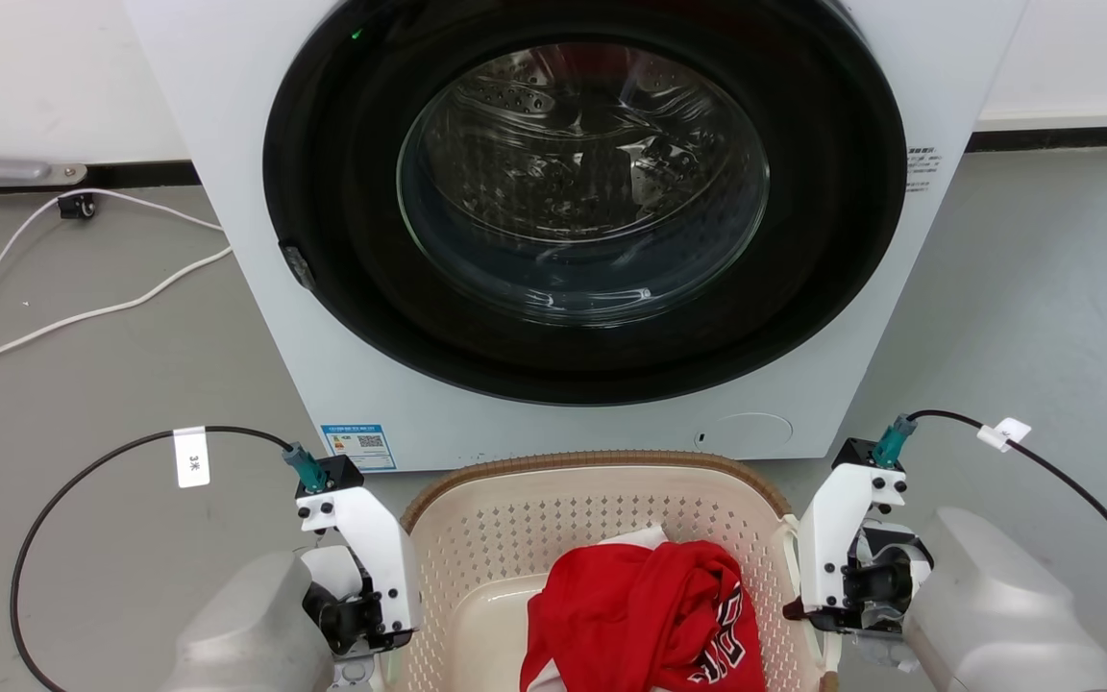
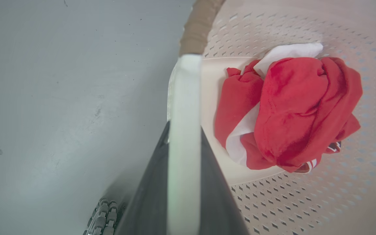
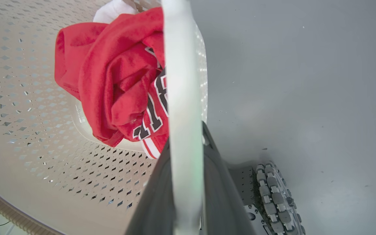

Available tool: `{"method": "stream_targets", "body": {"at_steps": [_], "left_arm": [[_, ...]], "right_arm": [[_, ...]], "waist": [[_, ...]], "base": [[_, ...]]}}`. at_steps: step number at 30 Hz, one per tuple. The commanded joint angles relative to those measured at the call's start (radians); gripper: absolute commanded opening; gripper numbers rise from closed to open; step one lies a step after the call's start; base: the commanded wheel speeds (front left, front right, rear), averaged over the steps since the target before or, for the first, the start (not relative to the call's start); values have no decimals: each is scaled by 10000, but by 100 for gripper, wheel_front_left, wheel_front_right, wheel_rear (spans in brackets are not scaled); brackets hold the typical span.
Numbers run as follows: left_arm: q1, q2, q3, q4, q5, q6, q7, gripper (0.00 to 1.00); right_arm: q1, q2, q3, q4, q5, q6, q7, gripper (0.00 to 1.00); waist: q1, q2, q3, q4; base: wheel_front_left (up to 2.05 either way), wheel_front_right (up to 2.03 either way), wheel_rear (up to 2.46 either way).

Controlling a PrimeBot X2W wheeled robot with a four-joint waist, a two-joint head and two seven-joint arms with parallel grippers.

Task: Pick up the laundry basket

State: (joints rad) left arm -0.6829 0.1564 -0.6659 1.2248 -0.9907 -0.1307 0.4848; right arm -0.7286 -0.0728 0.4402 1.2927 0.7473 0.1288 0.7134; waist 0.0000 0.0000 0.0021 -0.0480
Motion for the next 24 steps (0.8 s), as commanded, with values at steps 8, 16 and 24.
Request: {"method": "stream_targets", "body": {"at_steps": [8, 16, 24], "left_arm": [[-60, -12, -108, 32, -204, 3, -56, 0], [-86, -33, -207, 80, -343, 3, -53, 0], [-87, -22, -306, 97, -454, 3, -110, 0]], "right_arm": [[85, 146, -272, -56, -195, 36, -43, 0], [90, 157, -463, -56, -357, 36, -59, 0], [102, 180, -648, -56, -554, 36, -13, 0]], "waist": [[0, 0, -24, -33], [0, 0, -37, -12], [0, 0, -64, 4]], "base": [[0, 0, 0], [0, 0, 0], [0, 0, 0]]}}
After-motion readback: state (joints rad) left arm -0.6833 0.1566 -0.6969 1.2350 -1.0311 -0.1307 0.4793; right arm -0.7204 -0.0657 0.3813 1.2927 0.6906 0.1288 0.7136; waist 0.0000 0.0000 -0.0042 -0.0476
